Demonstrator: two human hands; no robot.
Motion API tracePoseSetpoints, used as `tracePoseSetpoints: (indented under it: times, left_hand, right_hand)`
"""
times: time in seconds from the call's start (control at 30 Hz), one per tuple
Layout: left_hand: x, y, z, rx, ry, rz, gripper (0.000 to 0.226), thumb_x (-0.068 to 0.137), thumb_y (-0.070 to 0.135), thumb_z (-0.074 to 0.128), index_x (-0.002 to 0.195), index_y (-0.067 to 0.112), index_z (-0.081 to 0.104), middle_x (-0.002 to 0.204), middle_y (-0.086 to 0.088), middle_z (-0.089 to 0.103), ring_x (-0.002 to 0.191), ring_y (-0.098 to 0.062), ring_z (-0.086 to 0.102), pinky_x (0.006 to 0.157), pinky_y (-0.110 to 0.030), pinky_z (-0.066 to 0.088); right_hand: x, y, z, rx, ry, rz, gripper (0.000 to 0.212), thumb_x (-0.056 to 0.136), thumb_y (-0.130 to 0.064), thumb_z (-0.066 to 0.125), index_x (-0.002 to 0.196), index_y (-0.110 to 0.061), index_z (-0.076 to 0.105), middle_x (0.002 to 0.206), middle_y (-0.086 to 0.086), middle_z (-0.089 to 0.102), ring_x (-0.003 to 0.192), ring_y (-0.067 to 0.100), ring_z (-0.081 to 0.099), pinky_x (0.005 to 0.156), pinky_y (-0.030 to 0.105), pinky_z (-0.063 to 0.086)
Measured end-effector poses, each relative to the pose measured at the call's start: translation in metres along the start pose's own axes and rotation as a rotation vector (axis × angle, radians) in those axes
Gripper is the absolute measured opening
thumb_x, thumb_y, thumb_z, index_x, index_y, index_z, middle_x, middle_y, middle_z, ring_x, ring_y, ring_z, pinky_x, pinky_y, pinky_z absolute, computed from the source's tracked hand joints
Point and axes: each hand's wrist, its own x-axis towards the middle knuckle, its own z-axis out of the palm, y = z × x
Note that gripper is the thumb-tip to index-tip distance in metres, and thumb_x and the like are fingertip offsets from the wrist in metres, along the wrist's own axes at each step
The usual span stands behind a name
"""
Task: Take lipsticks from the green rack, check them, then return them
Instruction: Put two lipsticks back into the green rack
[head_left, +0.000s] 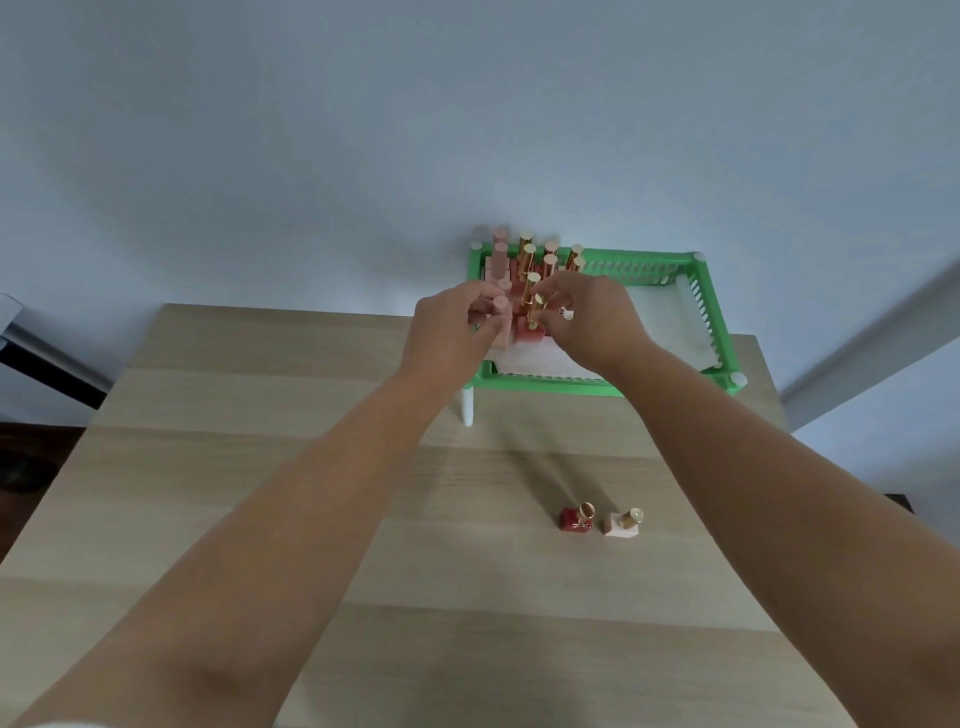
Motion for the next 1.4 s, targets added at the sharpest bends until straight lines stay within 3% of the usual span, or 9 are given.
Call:
tracePoseSetpoints:
  times: [0.2,0.37,0.53,0.7,0.87,1.03,1.17,1.4]
  left_hand:
    - [0.008,-0.009,0.005,0.014,0.0,0.017,0.022,0.08,0.006,0.074,0.09,0.025,0.069,0.092,0.011,0.071,0.085,-0.005,0.069,0.087,-0.032,0.056]
    - [0.011,-0.015,0.008,0.062,-0.023,0.054,0.022,0.08,0.008,0.074,0.091,0.026,0.068,0.092,0.016,0.071,0.085,0.0,0.066,0.087,-0.027,0.055]
    - [0.015,-0.02,0.006,0.186,-0.027,0.067,0.027,0.08,0.023,0.076,0.1,0.038,0.064,0.091,0.02,0.063,0.087,-0.001,0.06,0.081,-0.023,0.049]
    - [0.023,-0.026,-0.001,0.27,-0.012,0.058,0.049,0.072,0.024,0.081,0.112,0.035,0.054,0.101,0.016,0.059,0.1,-0.014,0.05,0.079,-0.029,0.041]
    - [0.036,-0.019,-0.004,0.413,-0.177,-0.001,0.077,0.065,0.034,0.08,0.131,0.038,0.041,0.114,0.015,0.061,0.109,-0.02,0.039,0.082,-0.035,0.045]
    - [0.043,-0.016,-0.001,0.493,-0.237,-0.056,0.077,0.066,0.037,0.076,0.134,0.042,0.039,0.115,-0.002,0.05,0.115,-0.023,0.041,0.088,-0.031,0.043]
    - [0.045,-0.018,0.0,0.503,-0.211,-0.024,0.072,0.067,0.035,0.077,0.131,0.04,0.045,0.101,0.001,0.036,0.114,-0.024,0.041,0.083,-0.027,0.037]
    - [0.05,-0.019,0.005,0.486,-0.112,0.059,0.059,0.067,0.03,0.076,0.121,0.035,0.053,0.081,0.019,0.04,0.107,-0.023,0.043,0.078,-0.03,0.039]
  right_hand:
    - [0.006,-0.001,0.009,-0.02,0.003,-0.002,0.025,0.082,-0.021,0.065,0.106,-0.026,0.065,0.077,-0.011,0.06,0.092,0.02,0.059,0.078,0.034,0.05]
    - [0.005,0.002,0.012,-0.037,0.013,-0.036,0.026,0.081,-0.018,0.067,0.107,-0.025,0.065,0.079,-0.01,0.062,0.089,0.017,0.056,0.073,0.027,0.042]
    - [0.007,0.004,0.006,-0.076,0.064,-0.111,0.038,0.076,-0.013,0.07,0.112,-0.021,0.063,0.104,0.003,0.059,0.09,0.017,0.051,0.074,0.028,0.042]
    - [0.016,0.006,0.0,-0.329,0.046,-0.185,0.065,0.068,-0.026,0.075,0.127,-0.031,0.049,0.123,0.001,0.051,0.109,0.028,0.044,0.093,0.043,0.038]
    - [0.024,0.006,0.002,-0.562,-0.06,-0.218,0.085,0.064,-0.043,0.077,0.135,-0.038,0.03,0.122,-0.004,0.058,0.113,0.029,0.04,0.089,0.043,0.029]
    - [0.026,0.006,0.014,-0.548,-0.098,-0.195,0.081,0.07,-0.038,0.072,0.137,-0.036,0.026,0.118,-0.007,0.062,0.116,0.029,0.038,0.088,0.044,0.026]
    - [0.031,0.008,0.018,-0.515,-0.083,-0.196,0.078,0.072,-0.036,0.07,0.137,-0.036,0.027,0.117,-0.009,0.063,0.115,0.028,0.038,0.088,0.043,0.024]
    - [0.041,0.01,0.023,-0.524,-0.017,-0.206,0.077,0.07,-0.038,0.072,0.134,-0.037,0.029,0.114,-0.01,0.064,0.109,0.027,0.04,0.083,0.041,0.024]
